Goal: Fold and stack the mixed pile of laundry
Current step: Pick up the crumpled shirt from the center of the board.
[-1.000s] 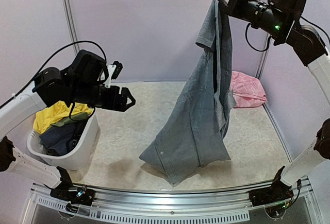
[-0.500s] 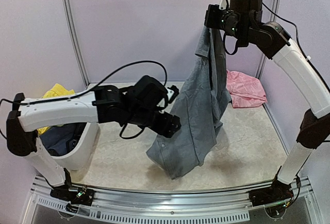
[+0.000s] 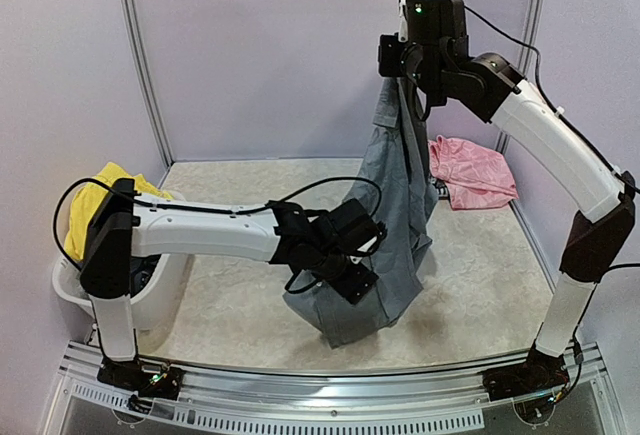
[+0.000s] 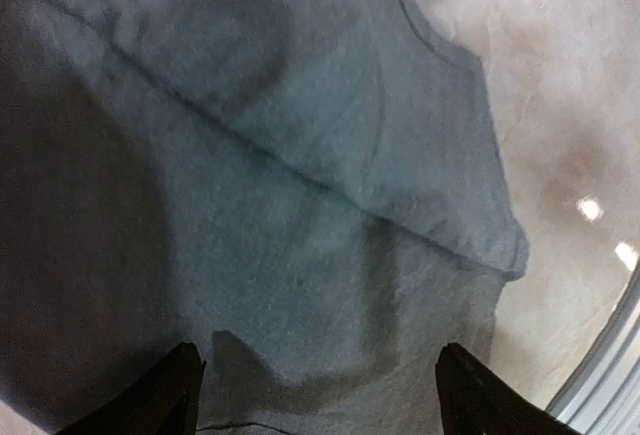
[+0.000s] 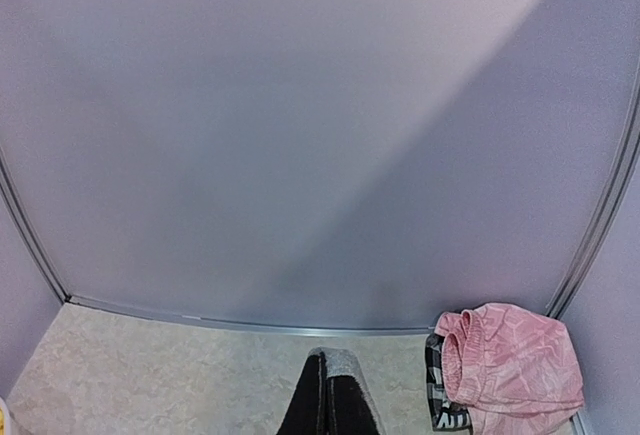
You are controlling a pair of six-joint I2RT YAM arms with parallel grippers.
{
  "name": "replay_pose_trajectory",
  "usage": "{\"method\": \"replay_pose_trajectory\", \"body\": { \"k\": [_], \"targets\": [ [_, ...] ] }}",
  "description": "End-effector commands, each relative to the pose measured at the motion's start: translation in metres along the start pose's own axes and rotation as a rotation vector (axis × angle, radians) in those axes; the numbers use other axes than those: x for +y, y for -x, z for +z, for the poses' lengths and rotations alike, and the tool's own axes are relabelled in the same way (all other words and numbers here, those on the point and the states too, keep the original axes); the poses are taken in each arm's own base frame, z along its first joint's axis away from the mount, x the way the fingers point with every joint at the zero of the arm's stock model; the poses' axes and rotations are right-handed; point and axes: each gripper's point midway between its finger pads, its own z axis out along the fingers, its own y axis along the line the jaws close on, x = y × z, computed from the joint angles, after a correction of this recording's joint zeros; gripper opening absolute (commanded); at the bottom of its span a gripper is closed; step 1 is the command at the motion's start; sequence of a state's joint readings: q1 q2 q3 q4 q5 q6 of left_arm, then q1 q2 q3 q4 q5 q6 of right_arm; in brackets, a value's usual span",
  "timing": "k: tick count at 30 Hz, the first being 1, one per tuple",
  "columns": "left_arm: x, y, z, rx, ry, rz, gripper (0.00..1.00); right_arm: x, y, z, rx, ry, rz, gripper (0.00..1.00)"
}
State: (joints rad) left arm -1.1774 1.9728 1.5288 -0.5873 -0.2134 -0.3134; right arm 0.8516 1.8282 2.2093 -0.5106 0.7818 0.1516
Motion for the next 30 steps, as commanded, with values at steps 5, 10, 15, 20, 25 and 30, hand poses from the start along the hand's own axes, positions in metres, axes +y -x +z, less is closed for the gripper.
{"method": "replay_pose_trajectory", "body": {
  "k": [5, 10, 15, 20, 25, 30],
  "targets": [
    [0.024, -0.072, 0.036, 0.163, -0.086, -0.073, 0.80, -0.007, -0.026, -0.004, 0.069, 0.002, -0.031, 0.00],
    [0.066, -0.107, 0.048, 0.239, -0.048, -0.140, 0.79, -0.018, -0.040, -0.005, 0.113, -0.008, -0.033, 0.00],
    [0.128, -0.136, 0.049, 0.330, 0.073, -0.208, 0.79, -0.031, -0.048, -0.007, 0.143, -0.027, -0.042, 0.00],
    [0.194, -0.128, 0.011, 0.344, 0.313, -0.303, 0.79, -0.047, -0.049, -0.013, 0.155, -0.049, -0.044, 0.00],
    [0.162, -0.073, -0.024, 0.242, 0.326, -0.174, 0.84, -0.053, -0.051, -0.018, 0.162, -0.047, -0.039, 0.00],
    [0.085, -0.045, -0.027, 0.212, 0.230, 0.031, 0.87, -0.055, -0.056, -0.021, 0.174, -0.040, -0.034, 0.00]
  ]
}}
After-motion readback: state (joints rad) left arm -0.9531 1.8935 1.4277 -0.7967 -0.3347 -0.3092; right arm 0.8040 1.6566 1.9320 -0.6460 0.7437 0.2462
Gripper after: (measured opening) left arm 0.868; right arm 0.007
